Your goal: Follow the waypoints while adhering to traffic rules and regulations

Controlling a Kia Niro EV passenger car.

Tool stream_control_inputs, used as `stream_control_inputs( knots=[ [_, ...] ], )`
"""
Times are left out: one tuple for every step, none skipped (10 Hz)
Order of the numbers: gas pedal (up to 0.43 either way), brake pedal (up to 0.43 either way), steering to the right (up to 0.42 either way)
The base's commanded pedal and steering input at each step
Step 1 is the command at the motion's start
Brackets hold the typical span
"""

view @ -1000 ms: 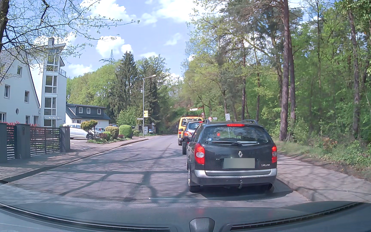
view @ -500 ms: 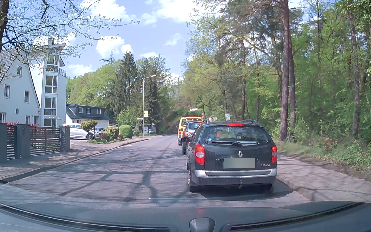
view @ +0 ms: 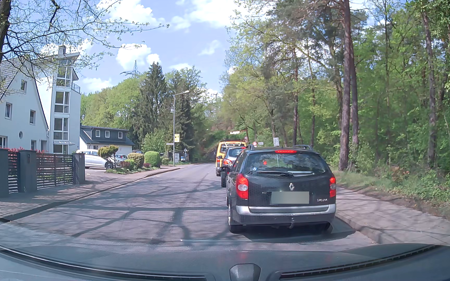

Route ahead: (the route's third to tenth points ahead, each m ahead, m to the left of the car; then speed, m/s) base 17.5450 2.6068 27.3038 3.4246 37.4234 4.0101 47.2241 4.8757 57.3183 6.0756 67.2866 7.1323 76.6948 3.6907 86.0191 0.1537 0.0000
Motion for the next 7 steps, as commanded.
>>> stream_control_inputs(
  knots=[
    [0.000, 0.159, 0.001],
    [0.000, 0.159, 0.001],
    [0.000, 0.159, 0.001],
    [0.000, 0.159, 0.001],
    [0.000, 0.159, 0.001],
    [0.000, 0.159, 0.001],
    [0.000, 0.159, 0.001]
  ],
)
